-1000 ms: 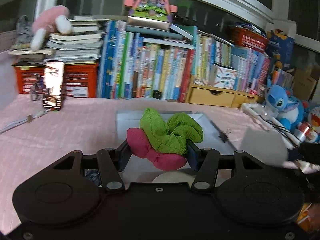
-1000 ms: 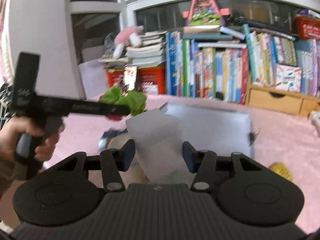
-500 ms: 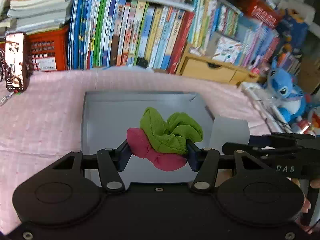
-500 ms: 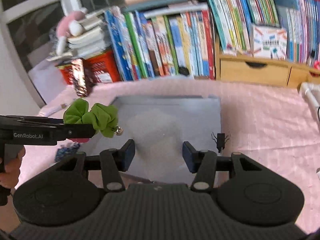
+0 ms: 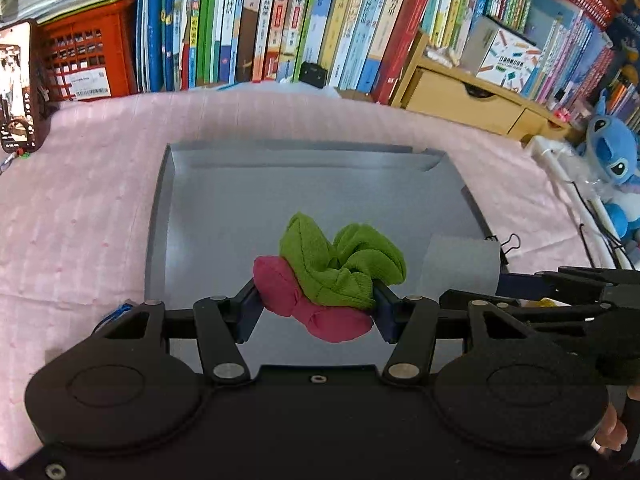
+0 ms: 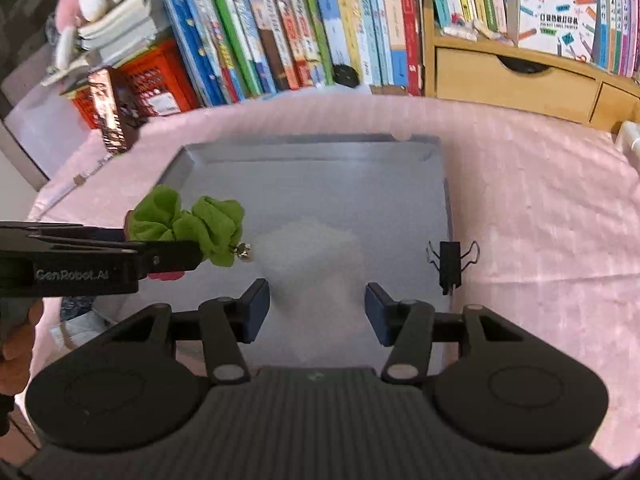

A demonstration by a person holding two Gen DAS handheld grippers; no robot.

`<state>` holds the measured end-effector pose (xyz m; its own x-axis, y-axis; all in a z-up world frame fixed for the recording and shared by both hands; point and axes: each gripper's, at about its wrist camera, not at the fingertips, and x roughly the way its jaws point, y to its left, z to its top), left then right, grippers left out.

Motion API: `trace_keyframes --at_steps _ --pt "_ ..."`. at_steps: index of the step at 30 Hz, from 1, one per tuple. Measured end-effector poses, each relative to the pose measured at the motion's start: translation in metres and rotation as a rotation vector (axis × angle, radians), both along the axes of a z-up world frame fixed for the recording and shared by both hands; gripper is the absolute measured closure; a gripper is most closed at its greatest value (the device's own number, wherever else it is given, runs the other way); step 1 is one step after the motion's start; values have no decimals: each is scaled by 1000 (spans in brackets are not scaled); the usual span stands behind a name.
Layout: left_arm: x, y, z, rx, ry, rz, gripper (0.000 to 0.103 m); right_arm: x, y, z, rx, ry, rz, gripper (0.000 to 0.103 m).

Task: Organize soft objects
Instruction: 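Lower the scrunchies into the grey tray and open the left gripper while the right carries the foam block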

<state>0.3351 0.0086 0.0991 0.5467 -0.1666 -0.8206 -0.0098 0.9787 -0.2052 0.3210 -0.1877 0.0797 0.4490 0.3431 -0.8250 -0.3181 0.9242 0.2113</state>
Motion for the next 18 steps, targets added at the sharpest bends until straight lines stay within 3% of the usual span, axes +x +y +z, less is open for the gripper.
trace_keyframes --at_steps 10,13,18 --pt "5 -2 -14 20 36 -2 45 8 5 -11 -23 33 0 42" --pt "3 -2 -12 28 30 -6 40 8 6 -13 -24 40 2 41" --pt "-5 -6 -2 51 -14 -27 28 6 7 -10 -28 24 8 31"
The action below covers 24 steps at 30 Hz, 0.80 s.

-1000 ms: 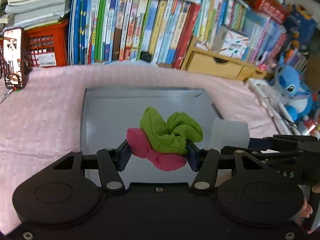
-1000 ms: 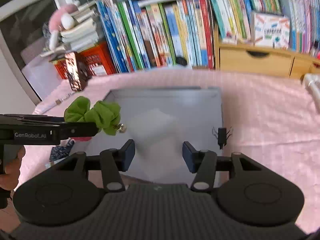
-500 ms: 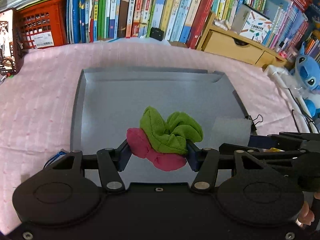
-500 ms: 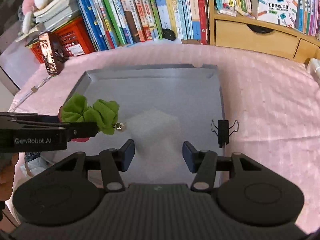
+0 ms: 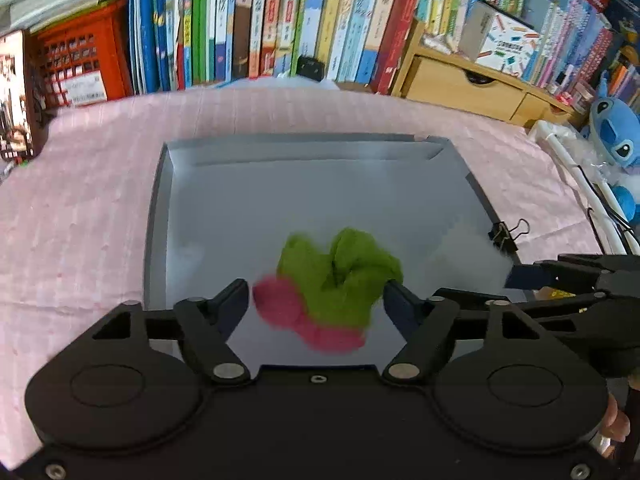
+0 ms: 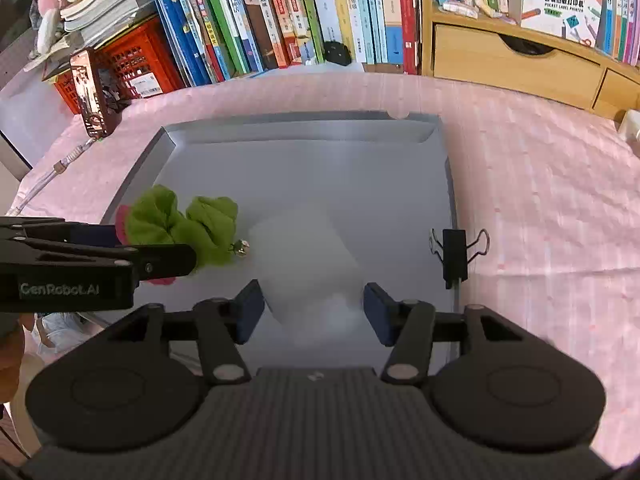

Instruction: Organize soft objects

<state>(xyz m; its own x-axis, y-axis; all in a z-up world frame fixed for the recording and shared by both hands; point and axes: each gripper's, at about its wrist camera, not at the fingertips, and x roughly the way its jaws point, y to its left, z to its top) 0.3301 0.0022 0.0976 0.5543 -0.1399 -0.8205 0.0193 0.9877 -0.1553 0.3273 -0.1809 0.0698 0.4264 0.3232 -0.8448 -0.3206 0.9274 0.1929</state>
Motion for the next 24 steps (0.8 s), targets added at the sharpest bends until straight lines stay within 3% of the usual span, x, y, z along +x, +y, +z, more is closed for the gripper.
trace_keyframes --at_steps 4,11,24 --pt "-8 -3 11 31 -41 -3 22 -4 0 7 -12 -31 8 27" --pt "-27 -2 25 3 -87 -16 20 -16 -7 22 11 -75 20 22" --pt "-90 -4 65 -23 -279 -52 13 -66 -12 68 24 -271 54 18"
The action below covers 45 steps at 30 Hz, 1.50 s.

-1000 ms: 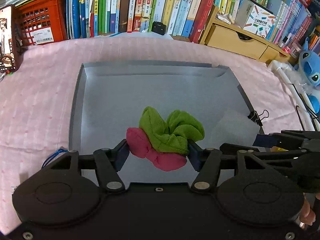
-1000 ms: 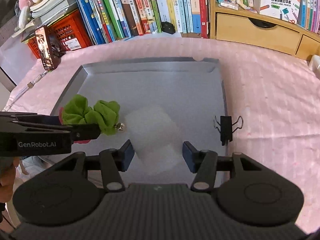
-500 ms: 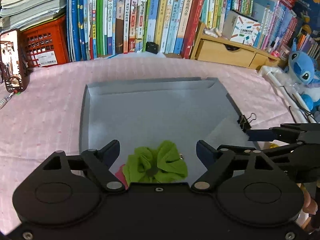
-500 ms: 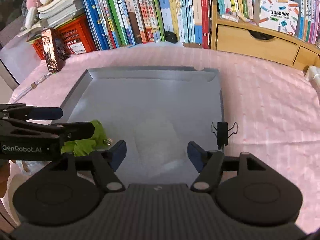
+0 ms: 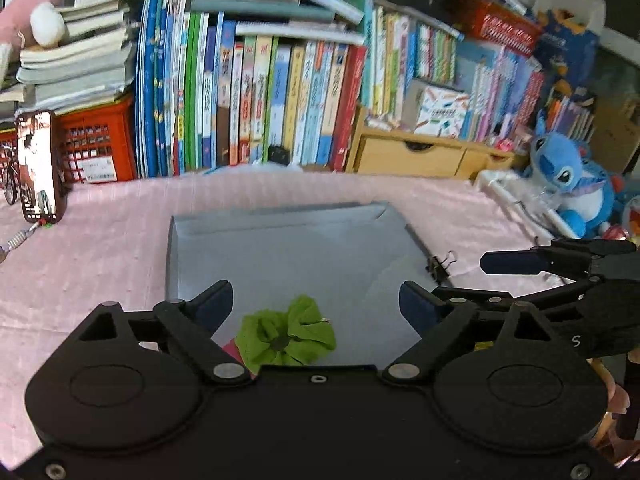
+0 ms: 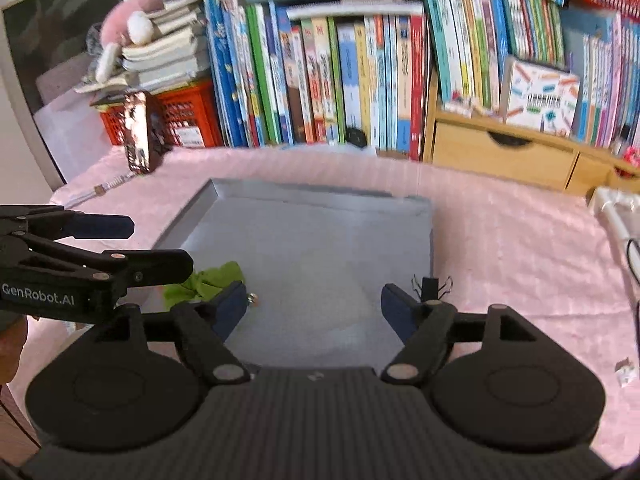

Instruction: Organize soft objects

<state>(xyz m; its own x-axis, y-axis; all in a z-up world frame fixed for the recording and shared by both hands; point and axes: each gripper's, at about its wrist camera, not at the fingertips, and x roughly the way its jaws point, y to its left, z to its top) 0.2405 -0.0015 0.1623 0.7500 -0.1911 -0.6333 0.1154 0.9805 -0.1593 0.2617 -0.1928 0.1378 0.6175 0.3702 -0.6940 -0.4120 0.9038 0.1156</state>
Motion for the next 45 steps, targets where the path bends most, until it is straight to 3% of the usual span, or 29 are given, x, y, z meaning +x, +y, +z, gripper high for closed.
trace_keyframes --at_steps 11,28,35,39,45 --pt "-57 4 12 -10 -113 3 10 -52 -1 17 16 -142 9 17" --pt "-130 26 0 7 -199 61 6 -113 12 12 -14 -244 77 14" --pt "-168 39 -14 87 -295 124 4 -143 23 5 -42 -287 139 9" --pt "-181 45 -26 140 -295 148 3 -161 34 -2 -89 -330 171 7" --pt "-187 62 -48 132 -244 219 3 -178 46 -18 -116 -374 180 7"
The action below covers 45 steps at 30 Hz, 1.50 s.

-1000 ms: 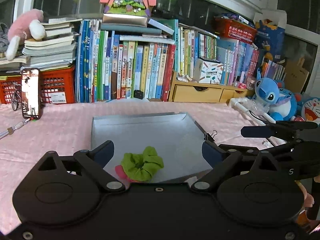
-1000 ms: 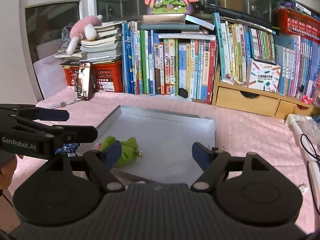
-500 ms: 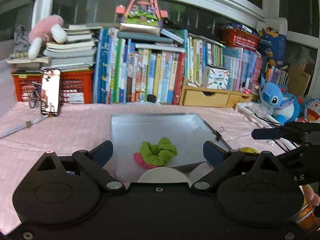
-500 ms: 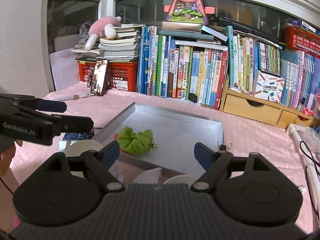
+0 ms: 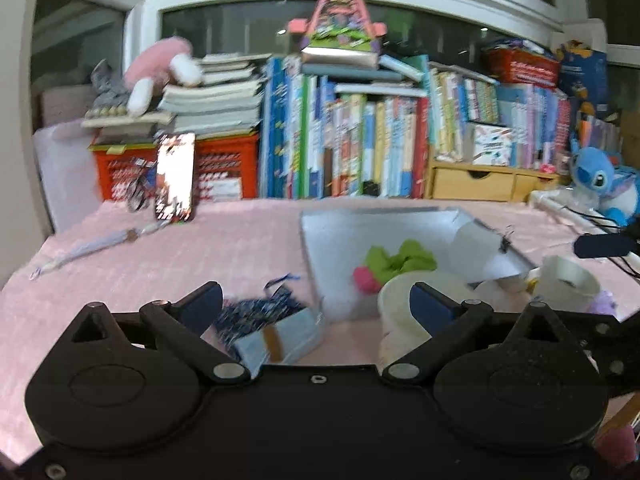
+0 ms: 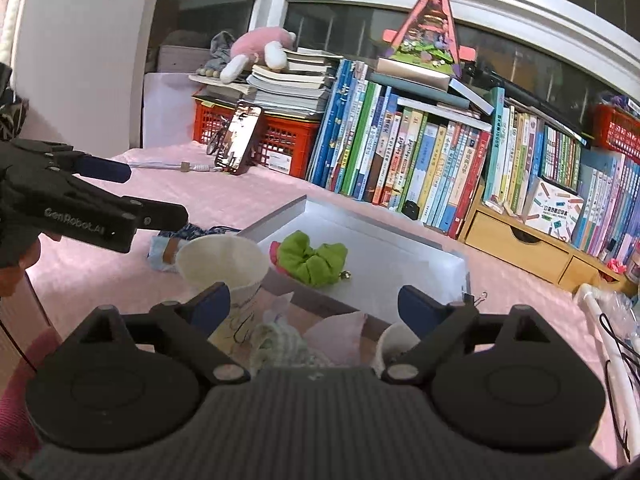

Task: Organize soft objects
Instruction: 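Grasp the light-blue taped packet with the left gripper while the right grasps the green checked cloth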

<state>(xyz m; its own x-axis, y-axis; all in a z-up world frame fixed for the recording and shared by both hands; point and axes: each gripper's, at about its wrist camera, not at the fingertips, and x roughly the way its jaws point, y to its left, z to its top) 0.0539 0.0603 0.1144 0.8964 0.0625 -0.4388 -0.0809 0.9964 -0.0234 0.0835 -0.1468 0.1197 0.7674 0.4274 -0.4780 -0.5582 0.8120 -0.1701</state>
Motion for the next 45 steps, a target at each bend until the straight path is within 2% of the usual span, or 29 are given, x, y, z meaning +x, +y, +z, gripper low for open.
trace_keyframes --at_steps 6,9,13,17,26,36,42,45 --pt "6 17 -22 -24 56 54 5 -9 10 -20 -53 -4 5 7" --pt "11 22 -32 -46 69 52 12 -11 11 -30 -43 32 17 7" --pt "22 24 -44 -69 88 50 27 -14 13 -43 -46 49 17 9" --pt "34 25 -54 -61 94 63 32 -15 15 -52 -65 27 -7 11" --pt "55 23 -67 -19 120 63 36 -6 18 -66 -76 30 -42 16" --pt "65 23 -75 -19 150 56 48 5 18 -73 -74 38 -63 18" --pt "66 23 -75 -17 160 53 63 4 23 -75 -96 15 -59 18" --pt "64 23 -74 -26 164 54 68 4 25 -76 -106 9 -53 21"
